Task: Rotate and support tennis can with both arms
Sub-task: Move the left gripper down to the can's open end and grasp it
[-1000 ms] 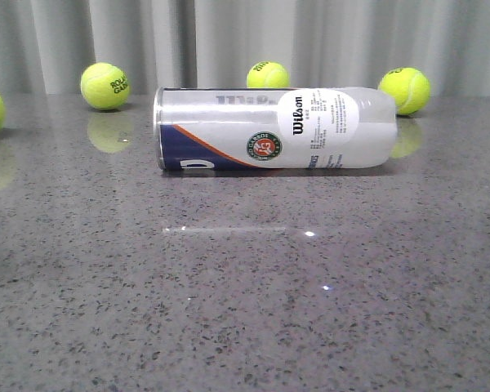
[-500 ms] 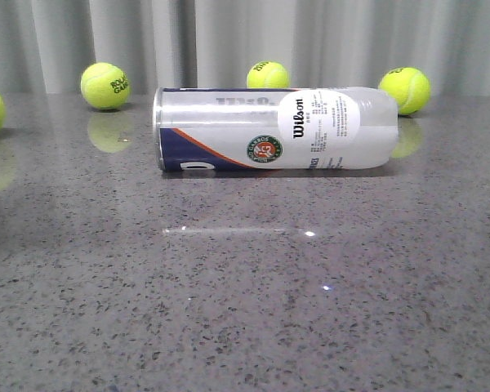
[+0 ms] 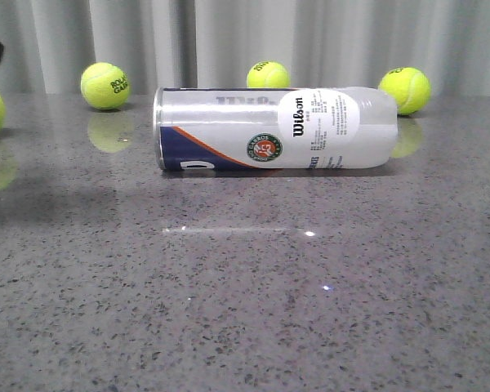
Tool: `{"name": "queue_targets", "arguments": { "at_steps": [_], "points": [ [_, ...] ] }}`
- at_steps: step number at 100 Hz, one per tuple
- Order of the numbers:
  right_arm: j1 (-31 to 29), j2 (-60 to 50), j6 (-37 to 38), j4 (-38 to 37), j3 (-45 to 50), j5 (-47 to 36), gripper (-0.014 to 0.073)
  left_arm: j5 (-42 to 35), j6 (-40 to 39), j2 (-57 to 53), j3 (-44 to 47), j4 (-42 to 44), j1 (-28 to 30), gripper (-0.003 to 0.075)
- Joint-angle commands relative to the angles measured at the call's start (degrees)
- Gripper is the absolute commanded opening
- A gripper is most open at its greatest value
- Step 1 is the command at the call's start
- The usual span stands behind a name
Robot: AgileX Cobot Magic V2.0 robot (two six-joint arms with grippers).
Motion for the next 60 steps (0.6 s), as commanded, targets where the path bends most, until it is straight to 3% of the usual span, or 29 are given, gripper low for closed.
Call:
{"name": "queue_targets", "arguments": {
  "at_steps": [1, 29, 60],
  "points": [
    [-0.3, 0.5, 0.0, -0.7, -1.4, -5.0, -0.007, 0.9, 6.8, 3.3, -2.1, -9.7, 0.0, 0.0598],
    [-0.3, 0.5, 0.0, -0.7, -1.4, -5.0, -0.007, 6.0, 20.2, 15.1, -2.1, -24.4, 0.0, 0.0598],
    [-0.3, 0.5, 0.0, -0.7, -1.4, -5.0, -0.007, 8.1, 24.1, 21.7, -6.1, -28.8, -1.0, 0.0598]
  ]
}}
